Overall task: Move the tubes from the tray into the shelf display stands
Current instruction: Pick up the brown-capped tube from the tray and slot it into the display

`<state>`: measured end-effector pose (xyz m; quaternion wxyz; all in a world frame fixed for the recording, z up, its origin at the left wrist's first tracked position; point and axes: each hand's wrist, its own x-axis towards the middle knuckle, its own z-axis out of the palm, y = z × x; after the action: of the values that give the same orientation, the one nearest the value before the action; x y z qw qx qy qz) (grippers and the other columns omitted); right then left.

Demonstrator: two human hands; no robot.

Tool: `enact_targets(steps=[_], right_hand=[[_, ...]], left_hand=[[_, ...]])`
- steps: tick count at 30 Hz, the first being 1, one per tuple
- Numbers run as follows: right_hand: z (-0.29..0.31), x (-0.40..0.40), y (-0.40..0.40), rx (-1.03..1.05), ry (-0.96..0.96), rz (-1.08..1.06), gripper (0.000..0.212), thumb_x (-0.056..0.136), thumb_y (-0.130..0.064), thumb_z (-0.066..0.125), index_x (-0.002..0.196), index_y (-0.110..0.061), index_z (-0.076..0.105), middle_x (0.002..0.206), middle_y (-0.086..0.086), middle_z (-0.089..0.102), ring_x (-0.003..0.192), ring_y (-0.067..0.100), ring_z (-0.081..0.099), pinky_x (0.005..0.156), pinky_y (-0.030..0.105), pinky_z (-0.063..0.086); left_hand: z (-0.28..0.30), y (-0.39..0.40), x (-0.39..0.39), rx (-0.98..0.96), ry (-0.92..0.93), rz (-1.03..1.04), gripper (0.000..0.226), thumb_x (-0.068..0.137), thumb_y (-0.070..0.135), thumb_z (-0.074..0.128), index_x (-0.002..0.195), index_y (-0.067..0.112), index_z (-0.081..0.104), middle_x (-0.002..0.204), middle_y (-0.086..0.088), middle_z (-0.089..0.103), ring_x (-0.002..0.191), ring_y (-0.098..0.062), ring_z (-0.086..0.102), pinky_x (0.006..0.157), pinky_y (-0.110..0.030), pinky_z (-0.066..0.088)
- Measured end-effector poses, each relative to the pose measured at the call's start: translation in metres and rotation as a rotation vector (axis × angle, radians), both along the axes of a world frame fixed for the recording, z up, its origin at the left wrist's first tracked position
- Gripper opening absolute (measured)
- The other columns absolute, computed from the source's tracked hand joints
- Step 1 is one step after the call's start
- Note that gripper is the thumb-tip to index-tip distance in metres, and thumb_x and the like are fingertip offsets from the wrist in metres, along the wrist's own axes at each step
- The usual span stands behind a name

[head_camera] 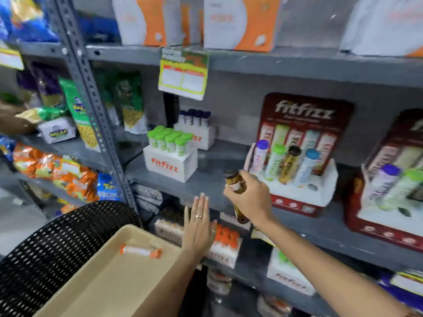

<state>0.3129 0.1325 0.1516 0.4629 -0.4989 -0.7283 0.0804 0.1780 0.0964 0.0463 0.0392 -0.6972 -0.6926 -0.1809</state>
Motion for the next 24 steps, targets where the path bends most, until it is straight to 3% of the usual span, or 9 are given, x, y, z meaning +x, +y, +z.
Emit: enact_targets(steps=[2,6,10,12,14,16,18,21,24], right_hand=[[0.013,0.035,-0.002,0.02,0.023,-0.068,0.02,0.066,-0.021,0.074,0.076,-0.011,0.06,0.066,0.009,0.069,0.062,0.031,0.062,0.056,0.032,0.048],[0.035,0.105,-0.007,-0.001,0.067,-0.171,0.02,0.068,-0.027,0.069,0.077,-0.013,0.058,0.064,0.004,0.066,0.063,0.026,0.06,0.06,0.036,0.05],[0.047,0.172,-0.011,0.0,0.084,-0.28,0.017,0.071,-0.028,0.066,0.079,-0.018,0.055,0.063,-0.004,0.06,0.061,0.019,0.057,0.057,0.029,0.044],[0.052,0.201,-0.011,-0.004,0.105,-0.347,0.015,0.074,-0.029,0.065,0.078,-0.019,0.056,0.063,-0.004,0.061,0.061,0.019,0.058,0.057,0.029,0.044],[0.057,0.225,-0.012,0.014,0.142,-0.384,0.015,0.077,-0.028,0.065,0.069,-0.026,0.052,0.057,-0.009,0.057,0.055,0.012,0.055,0.05,0.025,0.039],[0.064,0.247,-0.014,0.025,0.155,-0.407,0.02,0.079,-0.027,0.064,0.066,-0.028,0.05,0.053,-0.012,0.05,0.052,0.004,0.049,0.047,0.02,0.032],[0.07,0.266,-0.014,0.017,0.151,-0.436,0.013,0.081,-0.026,0.064,0.073,-0.018,0.057,0.054,-0.013,0.05,0.053,0.005,0.048,0.048,0.019,0.031],[0.075,0.288,-0.013,0.003,0.159,-0.466,0.014,0.082,-0.025,0.064,0.082,-0.011,0.062,0.065,-0.002,0.061,0.063,0.016,0.056,0.056,0.026,0.04],[0.078,0.304,-0.012,-0.022,0.137,-0.466,0.017,0.082,-0.025,0.064,0.09,-0.01,0.064,0.078,0.005,0.068,0.074,0.022,0.06,0.067,0.033,0.046]], left_hand=[[0.01,0.007,0.035,0.048,-0.033,-0.08,0.059,0.081,0.022,0.063,0.131,-0.005,0.046,0.138,-0.021,0.048,0.125,-0.04,0.046,0.094,-0.065,0.038],[0.026,0.018,0.104,0.081,-0.057,-0.251,0.058,0.085,0.021,0.056,0.135,-0.005,0.041,0.142,-0.02,0.043,0.13,-0.04,0.04,0.098,-0.066,0.03],[0.028,0.027,0.168,0.065,-0.069,-0.408,0.062,0.097,0.028,0.041,0.146,0.005,0.009,0.155,-0.012,0.008,0.142,-0.034,0.002,0.11,-0.058,-0.001],[0.033,0.026,0.196,0.047,-0.052,-0.455,0.063,0.097,0.03,0.041,0.146,0.007,0.009,0.156,-0.011,0.011,0.142,-0.033,0.002,0.111,-0.056,0.003],[0.037,0.023,0.22,0.072,-0.017,-0.489,0.062,0.089,0.029,0.057,0.14,0.002,0.033,0.148,-0.015,0.035,0.136,-0.034,0.03,0.104,-0.059,0.028],[0.037,0.023,0.242,0.099,-0.024,-0.524,0.061,0.086,0.027,0.062,0.137,0.0,0.04,0.144,-0.016,0.041,0.132,-0.034,0.039,0.098,-0.06,0.037],[0.033,0.026,0.26,0.072,-0.052,-0.564,0.06,0.092,0.027,0.054,0.141,0.001,0.031,0.15,-0.016,0.032,0.138,-0.033,0.028,0.106,-0.057,0.028],[0.024,0.034,0.281,-0.025,-0.008,-0.574,0.061,0.1,0.034,0.03,0.147,0.007,0.002,0.158,-0.01,-0.001,0.145,-0.025,-0.003,0.117,-0.037,-0.003],[0.016,0.041,0.295,-0.122,0.004,-0.543,0.064,0.101,0.038,0.024,0.147,0.006,-0.006,0.158,-0.011,-0.008,0.145,-0.023,-0.008,0.117,-0.033,-0.004]])
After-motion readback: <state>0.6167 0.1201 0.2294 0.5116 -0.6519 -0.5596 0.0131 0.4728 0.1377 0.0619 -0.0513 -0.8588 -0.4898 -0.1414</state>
